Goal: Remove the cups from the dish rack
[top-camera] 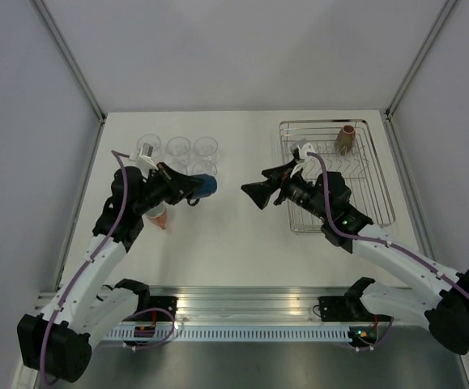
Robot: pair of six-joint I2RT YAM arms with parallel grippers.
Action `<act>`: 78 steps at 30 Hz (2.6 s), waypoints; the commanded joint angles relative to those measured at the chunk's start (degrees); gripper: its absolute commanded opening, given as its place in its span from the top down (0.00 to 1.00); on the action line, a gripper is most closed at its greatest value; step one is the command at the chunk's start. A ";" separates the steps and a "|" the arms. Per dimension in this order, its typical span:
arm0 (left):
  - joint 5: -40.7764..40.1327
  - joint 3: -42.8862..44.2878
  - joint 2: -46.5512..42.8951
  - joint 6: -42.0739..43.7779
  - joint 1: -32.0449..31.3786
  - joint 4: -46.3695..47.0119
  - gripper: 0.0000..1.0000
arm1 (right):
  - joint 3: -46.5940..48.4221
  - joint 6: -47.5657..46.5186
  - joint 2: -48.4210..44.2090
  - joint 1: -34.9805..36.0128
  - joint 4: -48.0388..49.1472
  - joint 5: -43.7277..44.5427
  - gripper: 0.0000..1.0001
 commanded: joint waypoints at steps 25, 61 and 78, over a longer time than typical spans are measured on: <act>-49.94 20.88 33.23 10.38 -15.52 -35.87 0.98 | 6.07 -6.02 -9.70 0.13 -39.27 27.56 0.02; -43.62 22.02 18.05 19.86 -14.11 -38.16 0.02 | 21.54 -4.09 7.87 -16.47 -45.86 27.11 0.02; -36.41 21.32 -4.64 38.41 -14.11 -42.64 0.01 | 46.03 -13.40 36.96 -37.39 -44.88 24.04 0.02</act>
